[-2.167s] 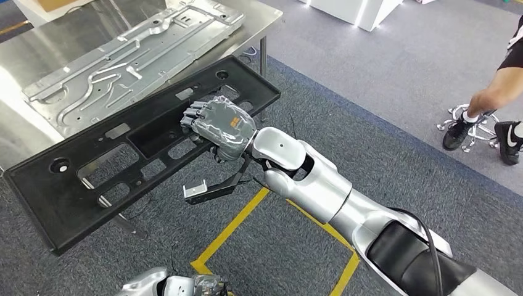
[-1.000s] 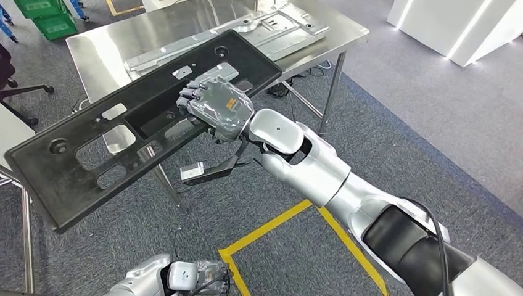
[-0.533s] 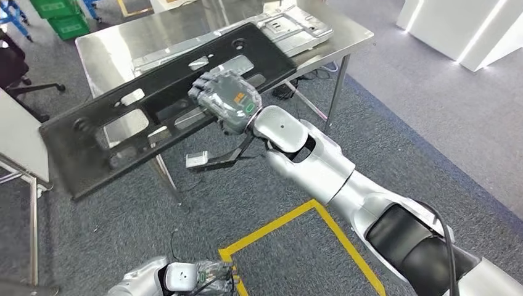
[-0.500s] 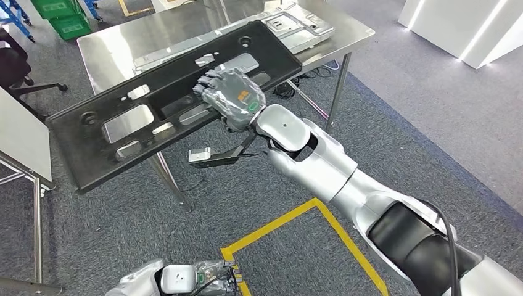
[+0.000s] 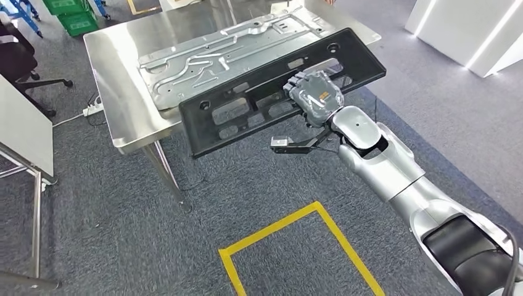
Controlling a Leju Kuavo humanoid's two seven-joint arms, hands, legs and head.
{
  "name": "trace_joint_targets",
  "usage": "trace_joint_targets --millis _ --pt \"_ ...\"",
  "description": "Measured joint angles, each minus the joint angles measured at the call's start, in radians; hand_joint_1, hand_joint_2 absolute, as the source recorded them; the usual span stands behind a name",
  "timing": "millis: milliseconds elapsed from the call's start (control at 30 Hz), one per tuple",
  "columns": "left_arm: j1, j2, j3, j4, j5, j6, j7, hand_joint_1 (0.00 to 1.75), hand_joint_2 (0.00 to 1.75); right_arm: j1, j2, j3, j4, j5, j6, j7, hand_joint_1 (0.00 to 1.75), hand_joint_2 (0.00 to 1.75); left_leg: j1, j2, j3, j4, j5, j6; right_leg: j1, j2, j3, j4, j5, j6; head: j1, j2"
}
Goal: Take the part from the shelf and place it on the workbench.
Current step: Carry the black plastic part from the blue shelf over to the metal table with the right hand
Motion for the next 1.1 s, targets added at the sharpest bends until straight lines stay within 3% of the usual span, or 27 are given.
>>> trace_joint_targets --millis 33,100,133,233,300,333,367,433,500,600,633,667,733,800,833,933,1000,1100 --pt "0.005 0.003 0.011 -0.001 0.004 -0.001 0.002 0.00 1.75 0.003 -0.002 -0.003 -0.003 0.001 0.001 0.001 1.75 1.75 0.001 -0.002 -0.004 0.004 -0.001 -0.003 0.001 -0.001 -0.002 0.002 0.000 -0.013 0.000 0.000" --pt "0.016 0.009 0.028 -0.002 0.012 -0.003 0.006 0.00 1.75 0.006 -0.002 -0.007 -0.006 0.003 0.003 0.004 1.75 1.75 0.003 -0.001 -0.008 0.011 -0.007 -0.010 -0.002 -0.004 -0.005 -0.001 0.005 -0.027 0.000 0.000" --pt "0.019 0.010 0.034 -0.002 0.014 -0.003 0.007 0.00 1.75 0.006 -0.002 -0.009 -0.009 0.004 0.004 0.004 1.75 1.75 0.004 0.001 -0.018 0.033 -0.024 -0.015 -0.004 -0.005 -0.005 -0.005 0.008 -0.033 0.000 0.000" --pt "0.022 0.010 0.044 -0.004 0.015 -0.003 0.011 0.00 1.75 0.009 -0.002 -0.011 -0.013 0.006 0.004 0.006 1.75 1.75 0.010 0.008 -0.080 0.185 -0.111 -0.027 -0.004 -0.007 -0.004 -0.015 0.015 -0.041 -0.001 0.000" --pt "0.024 0.008 0.048 -0.004 0.015 -0.003 0.013 0.00 1.75 0.014 -0.002 -0.011 -0.014 0.007 0.004 0.006 1.75 1.75 0.010 0.008 -0.103 0.248 -0.127 -0.025 -0.001 -0.008 -0.004 -0.016 0.016 -0.042 -0.001 0.000" --pt "0.025 0.007 0.050 -0.004 0.015 -0.003 0.014 0.00 1.75 0.016 -0.002 -0.011 -0.014 0.007 0.004 0.006 1.75 1.75 0.008 0.008 -0.090 0.228 -0.108 -0.019 0.002 -0.009 -0.003 -0.016 0.016 -0.042 -0.001 0.000" --pt "0.025 0.007 0.053 -0.004 0.015 -0.003 0.014 0.00 1.75 0.018 -0.002 -0.011 -0.016 0.008 0.004 0.006 1.75 1.75 0.005 0.008 -0.060 0.173 -0.077 -0.007 0.006 -0.009 -0.002 -0.017 0.017 -0.042 -0.001 0.000" --pt "0.025 0.012 0.060 -0.005 0.017 -0.003 0.016 0.00 1.75 0.018 -0.002 -0.012 -0.020 0.009 0.004 0.006 1.75 1.75 -0.006 0.011 0.008 0.043 -0.029 0.027 0.009 -0.011 0.004 -0.025 0.019 -0.040 0.000 0.000" --pt "0.024 0.020 0.063 -0.006 0.023 -0.004 0.018 0.00 1.75 0.020 -0.002 -0.014 -0.024 0.012 0.004 0.006 1.75 1.75 -0.016 0.015 0.040 -0.021 -0.017 0.050 0.005 -0.014 0.010 -0.038 0.027 -0.032 0.000 0.000" --pt "0.028 0.026 0.073 -0.007 0.048 -0.009 0.025 0.00 1.75 0.029 -0.005 -0.015 -0.027 0.016 0.004 0.008 1.75 1.75 -0.021 0.017 0.066 -0.076 0.008 0.056 0.003 -0.016 0.020 -0.059 0.036 -0.014 0.000 0.000" --pt "0.028 0.024 0.079 -0.007 0.059 -0.012 0.027 0.00 1.75 0.029 -0.007 -0.016 -0.029 0.017 0.004 0.008 1.75 1.75 -0.020 0.018 0.079 -0.101 0.021 0.057 0.005 -0.015 0.017 -0.049 0.026 -0.011 0.001 0.000" --pt "0.029 0.020 0.087 -0.007 0.070 -0.016 0.029 0.00 1.75 0.028 -0.010 -0.017 -0.031 0.017 0.004 0.008 1.75 1.75 -0.017 0.019 0.090 -0.122 0.032 0.056 0.007 -0.013 0.004 -0.018 0.005 -0.011 0.001 0.000" --pt "0.030 0.010 0.100 -0.007 0.088 -0.022 0.033 0.00 1.75 0.028 -0.013 -0.020 -0.032 0.018 0.004 0.009 1.75 1.75 -0.015 0.020 0.091 -0.129 0.036 0.054 0.007 -0.011 -0.046 0.097 -0.058 -0.009 0.002 0.000" --pt "0.032 0.000 0.112 -0.007 0.105 -0.027 0.034 0.00 1.75 0.036 -0.016 -0.020 -0.032 0.020 0.004 0.010 1.75 1.75 -0.014 0.018 0.084 -0.115 0.031 0.048 0.004 -0.011 -0.084 0.180 -0.083 -0.003 0.002 0.000" --pt "0.034 -0.006 0.118 -0.007 0.114 -0.030 0.035 0.00 1.75 0.039 -0.017 -0.020 -0.031 0.021 0.004 0.010 1.75 1.75 -0.012 0.016 0.079 -0.105 0.027 0.043 0.002 -0.012 -0.079 0.173 -0.069 0.001 0.002 0.000" --pt "0.038 -0.016 0.141 -0.007 0.143 -0.038 0.039 0.00 1.75 0.040 -0.017 -0.022 -0.031 0.022 0.004 0.011 1.75 1.75 -0.007 0.013 0.055 -0.050 0.000 0.020 -0.005 -0.010 -0.003 0.021 0.001 0.010 0.002 0.000" --pt "0.040 -0.019 0.156 -0.007 0.158 -0.040 0.043 0.00 1.75 0.041 -0.018 -0.026 -0.032 0.023 0.004 0.012 1.75 1.75 -0.010 0.011 0.036 -0.019 -0.014 0.009 -0.004 -0.006 0.014 -0.018 0.005 -0.002 0.002 0.000" --pt "0.044 -0.025 0.171 -0.007 0.172 -0.045 0.048 0.00 1.75 0.045 -0.019 -0.032 -0.034 0.025 0.004 0.013 1.75 1.75 -0.007 0.009 0.025 -0.005 -0.020 -0.002 -0.001 -0.005 0.007 -0.014 0.009 -0.023 0.001 0.000"
